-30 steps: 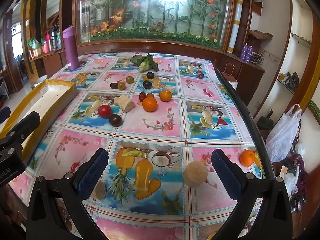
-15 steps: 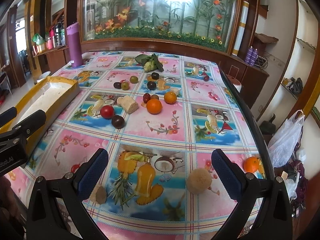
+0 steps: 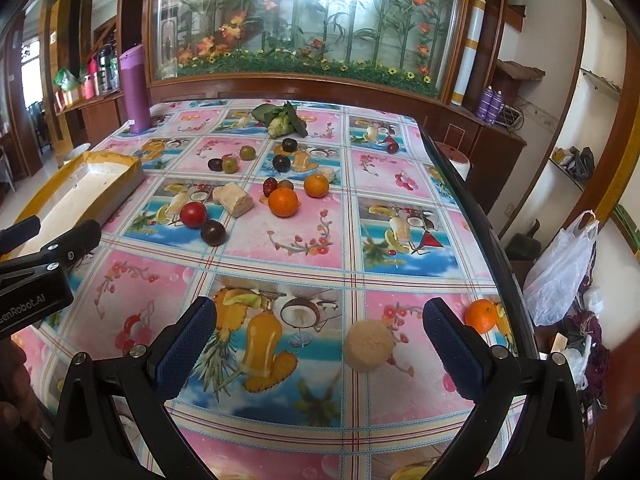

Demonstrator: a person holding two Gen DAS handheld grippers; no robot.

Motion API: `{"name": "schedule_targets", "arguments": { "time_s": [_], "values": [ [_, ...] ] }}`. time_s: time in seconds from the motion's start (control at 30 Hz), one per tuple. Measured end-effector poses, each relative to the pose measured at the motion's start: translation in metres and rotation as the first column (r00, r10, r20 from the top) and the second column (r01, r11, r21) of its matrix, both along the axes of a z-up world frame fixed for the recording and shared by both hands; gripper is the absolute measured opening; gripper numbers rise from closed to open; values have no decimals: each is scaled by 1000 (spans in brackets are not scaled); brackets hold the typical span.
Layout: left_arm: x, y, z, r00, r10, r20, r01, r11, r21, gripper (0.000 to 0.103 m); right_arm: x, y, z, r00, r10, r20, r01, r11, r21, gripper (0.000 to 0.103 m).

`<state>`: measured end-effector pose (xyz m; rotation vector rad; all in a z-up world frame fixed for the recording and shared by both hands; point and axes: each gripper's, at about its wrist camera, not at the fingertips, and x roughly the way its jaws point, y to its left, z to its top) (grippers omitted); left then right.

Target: Organize fruits

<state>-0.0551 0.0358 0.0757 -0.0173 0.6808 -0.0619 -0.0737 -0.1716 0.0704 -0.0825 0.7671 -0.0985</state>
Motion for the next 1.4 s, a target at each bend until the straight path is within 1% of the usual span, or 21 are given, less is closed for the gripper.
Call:
{"name": "schedule_targets", "arguments": {
  "time_s": [0.43, 0.57, 0.6, 0.67, 0.77, 0.93, 1.0, 1.13, 1.27, 1.4],
  "values": [
    [-2, -8, 1, 1000, 9, -5, -9, 999, 37, 103, -8, -8, 0, 1000, -3, 0, 3, 1000, 19, 103],
    [2, -8, -3, 999, 22, -45, -20, 998, 61, 103, -11, -13, -2, 1000, 3, -10, -3, 1000, 28, 103],
    [3, -6, -4, 998, 23, -53, -20, 998, 57, 103, -11, -16, -2, 1000, 1, -11, -1, 1000, 30, 103],
    [4, -3, -4, 998, 31, -53, -28, 998, 54, 103, -12, -28, 0, 1000, -20, -7, 20, 999, 35, 103],
    [6, 0, -4, 997, 38, -61, -33, 997, 69, 103, -14, -55, 3, 997, -70, 7, 70, 997, 27, 103],
    [5, -2, -10, 995, 44, -93, -35, 995, 97, 103, -18, -108, -3, 989, -145, -24, 144, 989, -30, 103],
    [4, -6, -11, 994, 27, -106, -16, 995, 99, 103, -17, -124, -6, 987, -156, -39, 155, 987, -30, 103],
    [0, -19, -10, 992, -16, -123, 30, 993, 113, 103, -11, -147, -12, 987, -144, -69, 145, 989, 4, 103],
    [-7, -35, -9, 987, -60, -151, 82, 987, 141, 103, 1, -151, -19, 990, -102, -100, 104, 994, 13, 103],
    [-15, -47, -13, 973, -122, -195, 149, 980, 131, 103, 17, -157, -32, 986, -94, -138, 96, 995, 11, 103]
  ]
}}
